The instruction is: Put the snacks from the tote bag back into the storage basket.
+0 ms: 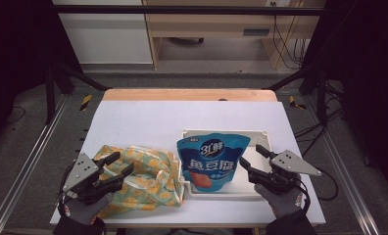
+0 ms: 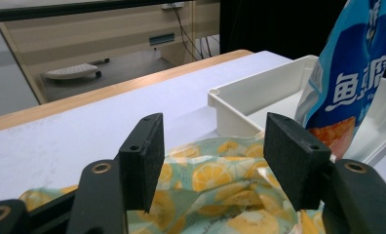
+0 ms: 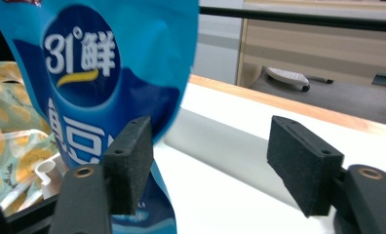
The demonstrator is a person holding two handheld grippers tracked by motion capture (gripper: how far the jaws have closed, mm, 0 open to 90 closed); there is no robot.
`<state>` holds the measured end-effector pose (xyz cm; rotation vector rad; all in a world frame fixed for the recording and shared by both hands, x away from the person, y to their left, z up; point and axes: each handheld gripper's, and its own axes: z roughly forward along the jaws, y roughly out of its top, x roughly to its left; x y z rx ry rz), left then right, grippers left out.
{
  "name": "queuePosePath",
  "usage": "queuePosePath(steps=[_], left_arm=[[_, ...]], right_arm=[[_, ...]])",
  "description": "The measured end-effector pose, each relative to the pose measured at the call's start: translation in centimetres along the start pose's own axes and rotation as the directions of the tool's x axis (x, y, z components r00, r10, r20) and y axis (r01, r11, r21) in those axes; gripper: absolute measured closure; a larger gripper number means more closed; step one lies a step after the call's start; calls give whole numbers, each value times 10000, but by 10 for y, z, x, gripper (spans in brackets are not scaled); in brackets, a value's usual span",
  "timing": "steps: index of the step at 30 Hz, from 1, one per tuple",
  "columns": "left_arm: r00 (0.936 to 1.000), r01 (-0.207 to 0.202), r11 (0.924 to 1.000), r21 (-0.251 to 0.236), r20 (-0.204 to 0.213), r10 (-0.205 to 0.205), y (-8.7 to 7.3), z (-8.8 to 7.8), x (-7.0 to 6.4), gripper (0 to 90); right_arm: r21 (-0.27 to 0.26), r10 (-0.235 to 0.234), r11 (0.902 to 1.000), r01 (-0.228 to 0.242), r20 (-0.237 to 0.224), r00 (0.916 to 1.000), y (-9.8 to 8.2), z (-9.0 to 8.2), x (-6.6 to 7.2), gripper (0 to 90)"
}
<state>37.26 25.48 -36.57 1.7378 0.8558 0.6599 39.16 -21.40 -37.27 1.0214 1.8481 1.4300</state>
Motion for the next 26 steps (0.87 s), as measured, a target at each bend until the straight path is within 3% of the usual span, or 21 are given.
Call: queuePosePath(steps=[4, 14, 20, 26], left_arm=[[9997, 21, 10000, 39, -228, -20, -8, -4, 5, 354], [9968, 527, 9985, 140, -609, -517, -35, -23, 23, 329], [9941, 619, 9974, 373, -913, -583, -44, -20, 31, 322], [9941, 637, 9969, 465, -905, -593, -47, -16, 32, 321]], right_arm=[[46, 58, 10000, -59, 149, 9999, -6, -2, -4, 312], [213, 290, 9993, -304, 631, 9976, -20, -8, -17, 287], [337, 464, 9982, -499, 971, 9942, -28, -9, -25, 278], [412, 589, 9971, -641, 1169, 9914, -32, -10, -31, 274]])
